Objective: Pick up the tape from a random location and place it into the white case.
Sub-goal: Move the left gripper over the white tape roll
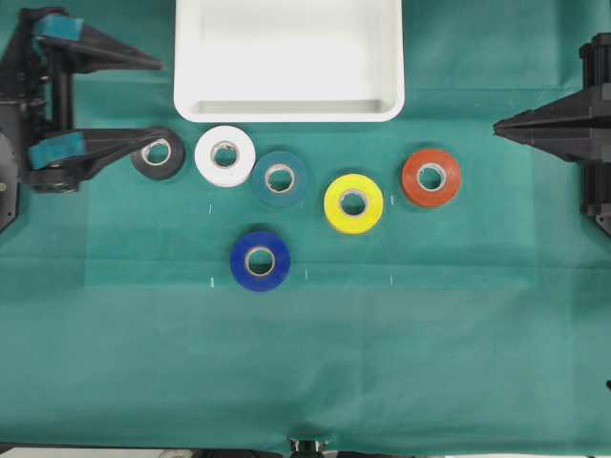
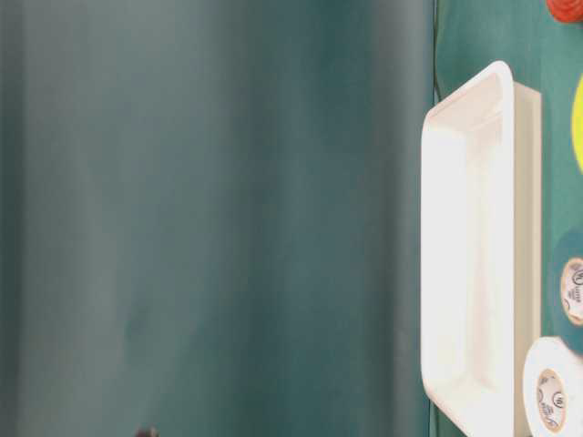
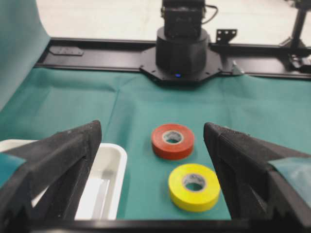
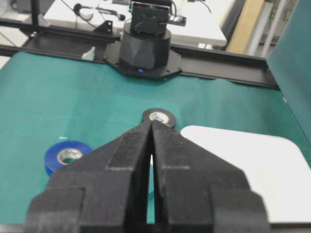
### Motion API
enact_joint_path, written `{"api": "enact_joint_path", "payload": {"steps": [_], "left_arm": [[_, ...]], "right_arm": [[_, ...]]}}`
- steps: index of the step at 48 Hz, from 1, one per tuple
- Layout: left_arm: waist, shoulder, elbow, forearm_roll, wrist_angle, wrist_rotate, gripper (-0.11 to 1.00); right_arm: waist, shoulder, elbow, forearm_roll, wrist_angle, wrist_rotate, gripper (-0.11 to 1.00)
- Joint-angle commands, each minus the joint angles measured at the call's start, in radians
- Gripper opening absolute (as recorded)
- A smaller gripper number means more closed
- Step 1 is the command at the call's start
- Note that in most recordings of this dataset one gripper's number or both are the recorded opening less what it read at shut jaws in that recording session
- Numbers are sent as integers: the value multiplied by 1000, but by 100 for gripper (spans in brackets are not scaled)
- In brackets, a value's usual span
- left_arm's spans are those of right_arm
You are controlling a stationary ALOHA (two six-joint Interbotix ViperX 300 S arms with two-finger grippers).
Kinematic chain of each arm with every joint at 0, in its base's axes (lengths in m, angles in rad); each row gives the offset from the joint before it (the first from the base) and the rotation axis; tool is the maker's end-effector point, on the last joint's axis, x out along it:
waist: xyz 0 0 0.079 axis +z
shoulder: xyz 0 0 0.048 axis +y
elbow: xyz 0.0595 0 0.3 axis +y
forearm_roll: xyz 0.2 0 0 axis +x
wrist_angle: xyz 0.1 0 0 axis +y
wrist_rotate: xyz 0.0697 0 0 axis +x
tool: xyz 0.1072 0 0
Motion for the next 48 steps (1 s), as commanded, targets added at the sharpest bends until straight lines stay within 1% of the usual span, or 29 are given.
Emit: {"api": "enact_joint_path", "payload": {"steps": [1,7,15,24,32,36,40,48], "left_arm": [[11,52,-61,-2,-18,3,99],[20,120,-106,-2,-18,3,99],[20,166,-137,-2,-18,3,99],[20,164,-137,-2,-18,-2,99],[20,161,-138,-2,5,-14,99],[21,160,-153,-2,57,-37,99],[23,163,-178,-2,137,-55,99],[23,176,-258,-2,373,-64,99]], "right_arm": [[0,8,-28,-2,-3,-2,0],[-2,8,-28,-2,0,-2,0],[0,8,-28,-2,6,0,0],[0,8,-29,-2,12,0,0],[0,8,-29,-2,15,0,0],[0,8,-29,-2,21,0,0],[0,8,-29,0,29,2,0],[-2,8,-31,0,37,2,0]]}}
